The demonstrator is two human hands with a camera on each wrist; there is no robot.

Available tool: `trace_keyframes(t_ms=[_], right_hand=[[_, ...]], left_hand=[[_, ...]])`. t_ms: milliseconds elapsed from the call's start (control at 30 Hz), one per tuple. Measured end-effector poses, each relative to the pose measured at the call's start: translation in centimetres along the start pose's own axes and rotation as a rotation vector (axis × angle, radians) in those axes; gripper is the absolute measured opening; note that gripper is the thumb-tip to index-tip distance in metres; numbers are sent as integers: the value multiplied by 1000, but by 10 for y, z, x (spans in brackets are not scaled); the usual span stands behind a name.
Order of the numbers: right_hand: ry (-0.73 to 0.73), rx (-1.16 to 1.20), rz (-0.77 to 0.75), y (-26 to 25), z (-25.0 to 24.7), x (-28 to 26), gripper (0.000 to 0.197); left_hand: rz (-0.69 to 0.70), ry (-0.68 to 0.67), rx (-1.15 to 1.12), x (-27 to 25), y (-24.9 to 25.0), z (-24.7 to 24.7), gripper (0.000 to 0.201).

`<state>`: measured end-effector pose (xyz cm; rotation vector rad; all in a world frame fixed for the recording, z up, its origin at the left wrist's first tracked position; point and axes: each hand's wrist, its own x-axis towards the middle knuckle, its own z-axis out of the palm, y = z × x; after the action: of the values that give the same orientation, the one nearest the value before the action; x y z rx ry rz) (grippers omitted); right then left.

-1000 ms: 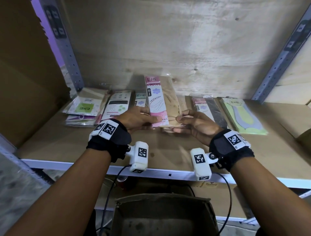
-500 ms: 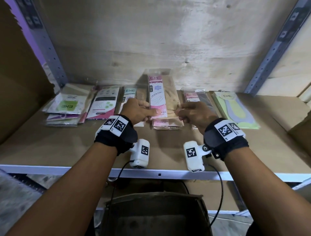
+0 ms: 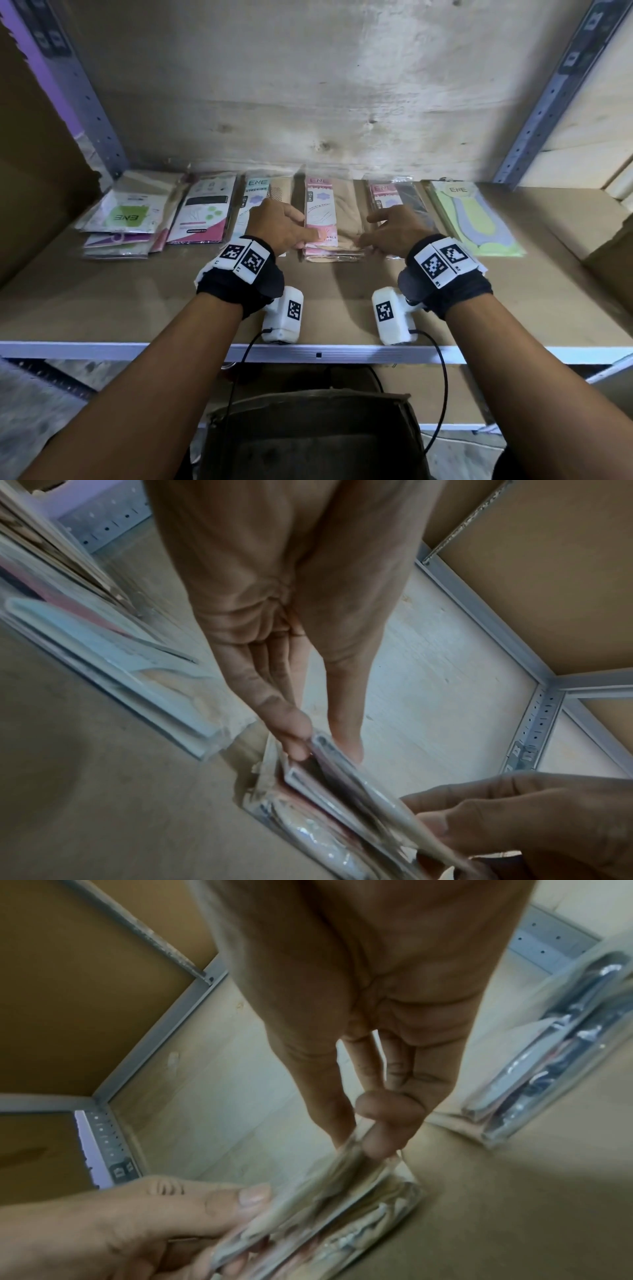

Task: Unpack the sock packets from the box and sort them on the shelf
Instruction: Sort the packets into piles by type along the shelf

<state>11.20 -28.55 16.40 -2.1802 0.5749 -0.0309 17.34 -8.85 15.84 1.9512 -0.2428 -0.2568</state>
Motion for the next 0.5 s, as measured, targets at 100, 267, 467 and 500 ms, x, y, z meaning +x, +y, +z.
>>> trace_keyframes(t_ms=[100, 267, 467, 500], right_hand=[[47, -132, -46, 1, -3, -3, 63], [70, -187, -75, -1, -2, -7, 45], [69, -200, -101, 1, 1, -5, 46], [65, -198, -108, 1, 1, -5, 48]], left_hand=[[12, -23, 24, -3, 1, -1, 37], [0, -41, 24, -4, 2, -2, 49], [2, -50, 62, -2, 0, -2, 48], [-2, -50, 58, -2, 1, -2, 47]])
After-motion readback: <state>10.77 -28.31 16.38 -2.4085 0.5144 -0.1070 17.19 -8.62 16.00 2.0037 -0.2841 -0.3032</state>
